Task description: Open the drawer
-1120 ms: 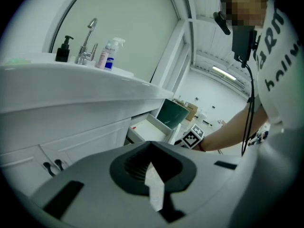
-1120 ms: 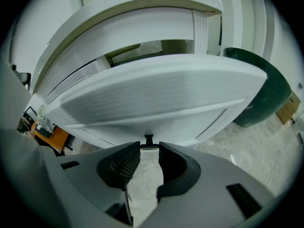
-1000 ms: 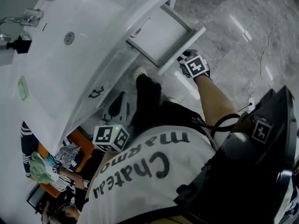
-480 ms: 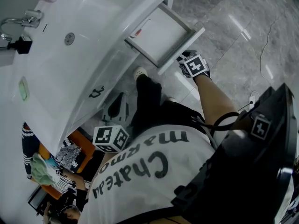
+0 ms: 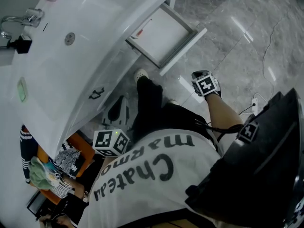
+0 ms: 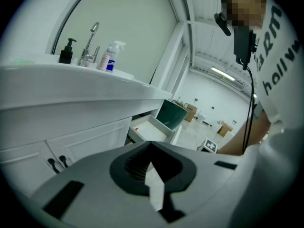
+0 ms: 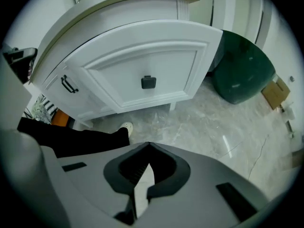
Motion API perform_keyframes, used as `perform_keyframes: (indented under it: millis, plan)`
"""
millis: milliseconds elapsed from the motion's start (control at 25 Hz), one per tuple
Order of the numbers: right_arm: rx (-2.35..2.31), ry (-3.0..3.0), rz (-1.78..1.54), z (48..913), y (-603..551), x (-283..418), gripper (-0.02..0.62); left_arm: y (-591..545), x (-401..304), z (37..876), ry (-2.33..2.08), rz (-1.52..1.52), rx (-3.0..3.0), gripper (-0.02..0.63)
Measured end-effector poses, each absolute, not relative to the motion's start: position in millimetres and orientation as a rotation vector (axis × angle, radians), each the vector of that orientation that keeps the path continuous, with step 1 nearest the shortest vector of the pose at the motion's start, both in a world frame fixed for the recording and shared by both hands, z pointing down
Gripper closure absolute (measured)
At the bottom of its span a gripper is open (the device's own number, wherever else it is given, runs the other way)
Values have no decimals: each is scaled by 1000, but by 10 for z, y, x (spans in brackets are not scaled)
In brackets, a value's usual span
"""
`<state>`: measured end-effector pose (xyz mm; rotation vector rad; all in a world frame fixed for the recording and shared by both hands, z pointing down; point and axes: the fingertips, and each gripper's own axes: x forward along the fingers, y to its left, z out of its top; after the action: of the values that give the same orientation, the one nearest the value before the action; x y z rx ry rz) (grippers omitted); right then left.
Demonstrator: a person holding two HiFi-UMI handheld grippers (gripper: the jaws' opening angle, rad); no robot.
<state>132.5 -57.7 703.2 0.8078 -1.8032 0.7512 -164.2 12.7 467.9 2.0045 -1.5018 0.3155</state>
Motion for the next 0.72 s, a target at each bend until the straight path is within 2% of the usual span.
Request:
perform_keyframes:
  millis: [360,720]
  plan:
    - [880,-1816,872,6898,-512,1367,590,50,-1716,4631,-1534,319,1994,598]
    - [1049,-1945,946,6104,-655,1399,589,-72,-1815,4257,-1591,239,2015,597]
